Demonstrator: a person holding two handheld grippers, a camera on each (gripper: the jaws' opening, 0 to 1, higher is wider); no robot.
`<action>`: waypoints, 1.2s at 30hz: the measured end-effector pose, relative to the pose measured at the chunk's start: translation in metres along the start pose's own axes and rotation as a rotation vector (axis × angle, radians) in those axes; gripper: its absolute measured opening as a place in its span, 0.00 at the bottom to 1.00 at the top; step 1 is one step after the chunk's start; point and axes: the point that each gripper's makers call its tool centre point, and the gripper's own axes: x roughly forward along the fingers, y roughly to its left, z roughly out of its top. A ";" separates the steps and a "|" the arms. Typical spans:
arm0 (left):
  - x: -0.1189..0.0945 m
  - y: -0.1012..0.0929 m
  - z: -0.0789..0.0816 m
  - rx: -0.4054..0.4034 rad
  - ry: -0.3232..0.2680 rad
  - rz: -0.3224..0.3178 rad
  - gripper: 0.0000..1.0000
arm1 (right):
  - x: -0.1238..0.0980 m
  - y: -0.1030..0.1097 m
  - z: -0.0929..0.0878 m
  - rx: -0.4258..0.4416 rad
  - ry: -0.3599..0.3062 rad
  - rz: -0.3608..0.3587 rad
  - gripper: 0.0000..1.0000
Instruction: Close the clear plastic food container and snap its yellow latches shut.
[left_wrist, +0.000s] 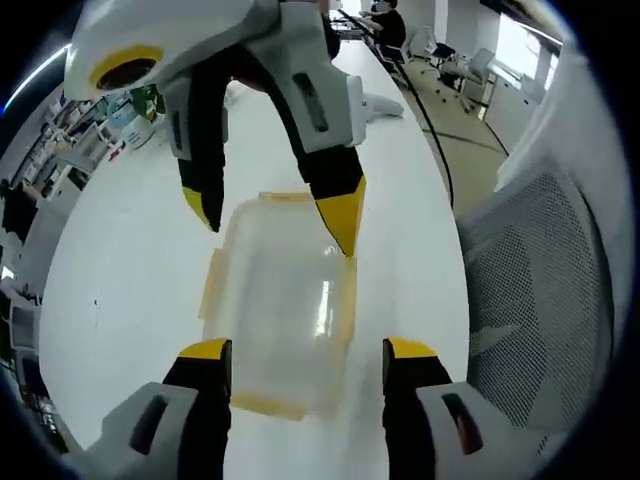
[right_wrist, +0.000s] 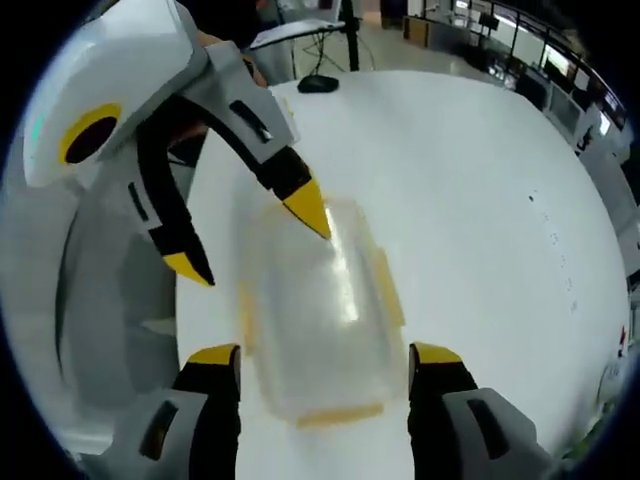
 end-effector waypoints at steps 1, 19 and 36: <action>0.000 0.002 -0.001 0.004 0.006 0.003 0.62 | 0.000 0.001 -0.001 0.002 0.000 0.000 0.69; 0.006 0.015 -0.019 0.075 0.076 0.040 0.77 | 0.006 0.003 -0.021 -0.062 0.028 -0.050 0.74; 0.023 0.023 -0.032 0.125 0.137 0.028 0.79 | 0.018 -0.003 -0.027 -0.166 0.043 -0.133 0.76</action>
